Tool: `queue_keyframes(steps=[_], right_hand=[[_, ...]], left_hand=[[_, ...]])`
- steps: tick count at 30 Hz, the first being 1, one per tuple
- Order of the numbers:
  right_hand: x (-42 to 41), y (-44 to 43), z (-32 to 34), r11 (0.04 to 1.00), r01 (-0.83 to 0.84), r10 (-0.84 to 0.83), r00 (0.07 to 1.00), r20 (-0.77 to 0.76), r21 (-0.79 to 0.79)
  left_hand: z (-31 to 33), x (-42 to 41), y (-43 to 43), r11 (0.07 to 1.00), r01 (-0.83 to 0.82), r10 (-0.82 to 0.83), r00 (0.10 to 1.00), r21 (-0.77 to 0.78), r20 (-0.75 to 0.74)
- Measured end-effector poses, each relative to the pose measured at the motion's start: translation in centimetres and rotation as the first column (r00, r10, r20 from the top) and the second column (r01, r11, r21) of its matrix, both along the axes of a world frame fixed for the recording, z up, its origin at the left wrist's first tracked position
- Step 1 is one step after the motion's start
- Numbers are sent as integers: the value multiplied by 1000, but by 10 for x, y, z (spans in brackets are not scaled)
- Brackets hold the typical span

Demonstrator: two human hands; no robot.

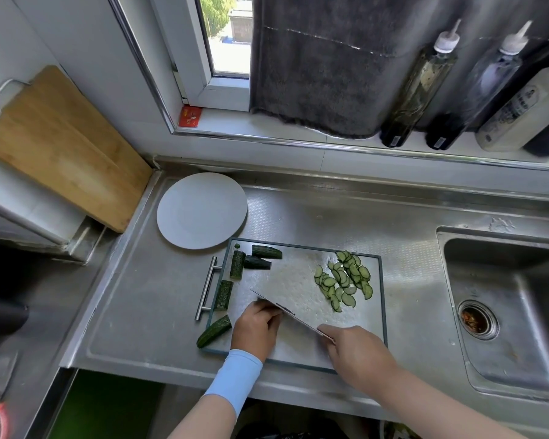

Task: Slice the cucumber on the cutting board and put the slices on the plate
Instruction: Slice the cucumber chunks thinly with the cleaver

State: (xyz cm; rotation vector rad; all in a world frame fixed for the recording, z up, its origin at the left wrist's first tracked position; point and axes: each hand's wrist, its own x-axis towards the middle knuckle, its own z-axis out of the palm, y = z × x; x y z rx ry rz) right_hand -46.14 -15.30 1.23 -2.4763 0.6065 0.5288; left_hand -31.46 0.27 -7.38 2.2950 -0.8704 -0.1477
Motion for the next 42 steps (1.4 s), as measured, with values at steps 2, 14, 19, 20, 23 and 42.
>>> queue_keyframes(steps=[2, 14, 19, 20, 23, 42], right_hand=[[8, 2, -1, 1000, 12, -11, 1000, -20, 19], [33, 10, -1, 999, -21, 21, 1000, -5, 26], [18, 7, 0, 1000, -5, 4, 1000, 8, 20], [14, 5, 1, 1000, -3, 3, 1000, 3, 12], [1, -1, 2, 1000, 8, -8, 1000, -3, -5], [40, 9, 5, 997, 20, -13, 996, -87, 81]], left_hand=[[-2, 0, 0, 1000, -4, 4, 1000, -10, 1], [-2, -1, 0, 1000, -13, 13, 1000, -9, 25], [1, -1, 0, 1000, -15, 15, 1000, -3, 20], [1, -1, 0, 1000, -12, 12, 1000, 0, 18], [-1, -1, 1, 1000, -6, 6, 1000, 7, -2], [-7, -2, 1, 999, -6, 7, 999, -37, 48]])
